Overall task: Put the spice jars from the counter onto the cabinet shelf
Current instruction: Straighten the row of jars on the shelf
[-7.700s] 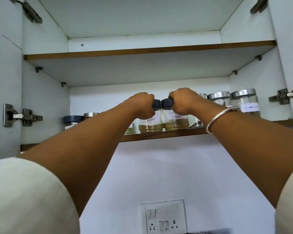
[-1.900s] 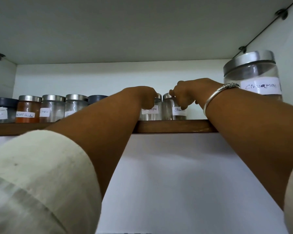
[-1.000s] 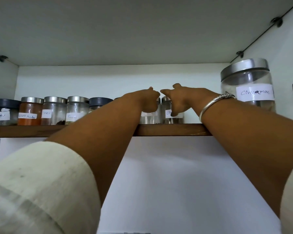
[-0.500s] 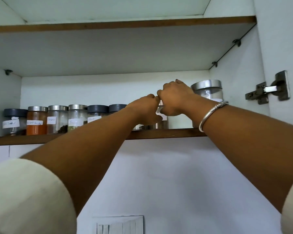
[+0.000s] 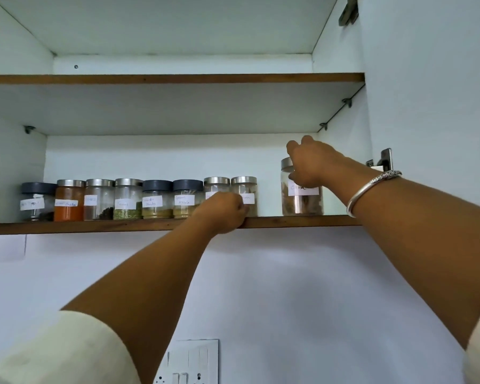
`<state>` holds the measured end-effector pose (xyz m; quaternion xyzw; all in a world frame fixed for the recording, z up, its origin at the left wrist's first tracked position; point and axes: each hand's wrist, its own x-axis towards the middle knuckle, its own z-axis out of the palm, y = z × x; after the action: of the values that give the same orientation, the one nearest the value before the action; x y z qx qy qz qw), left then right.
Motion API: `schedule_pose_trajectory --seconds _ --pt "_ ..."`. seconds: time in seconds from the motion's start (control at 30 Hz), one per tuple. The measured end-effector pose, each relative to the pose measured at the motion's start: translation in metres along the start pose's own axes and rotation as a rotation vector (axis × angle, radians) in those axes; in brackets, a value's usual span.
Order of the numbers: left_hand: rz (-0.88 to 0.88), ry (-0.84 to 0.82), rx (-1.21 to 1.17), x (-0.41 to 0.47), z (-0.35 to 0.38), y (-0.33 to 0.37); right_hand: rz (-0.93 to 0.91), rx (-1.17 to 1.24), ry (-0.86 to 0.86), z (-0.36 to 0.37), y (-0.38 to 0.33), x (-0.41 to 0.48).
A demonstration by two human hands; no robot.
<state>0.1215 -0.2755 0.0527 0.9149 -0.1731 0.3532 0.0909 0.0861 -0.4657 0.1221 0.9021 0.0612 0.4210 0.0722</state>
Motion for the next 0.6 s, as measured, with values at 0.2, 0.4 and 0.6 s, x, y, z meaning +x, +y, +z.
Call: schedule_pose_trajectory --seconds 0.2,0.4,0.6 --pt "-0.071 0.172 0.097 0.000 0.011 -0.002 0.011 -0.012 0.005 -0.001 -0.003 0.012" --pt "-0.100 0.274 0.094 0.009 0.017 -0.004 0.011 -0.050 -0.057 0.013 -0.004 0.038" --pt "-0.089 0.428 0.149 0.005 0.029 -0.005 0.004 -0.109 -0.083 0.051 -0.003 0.069"
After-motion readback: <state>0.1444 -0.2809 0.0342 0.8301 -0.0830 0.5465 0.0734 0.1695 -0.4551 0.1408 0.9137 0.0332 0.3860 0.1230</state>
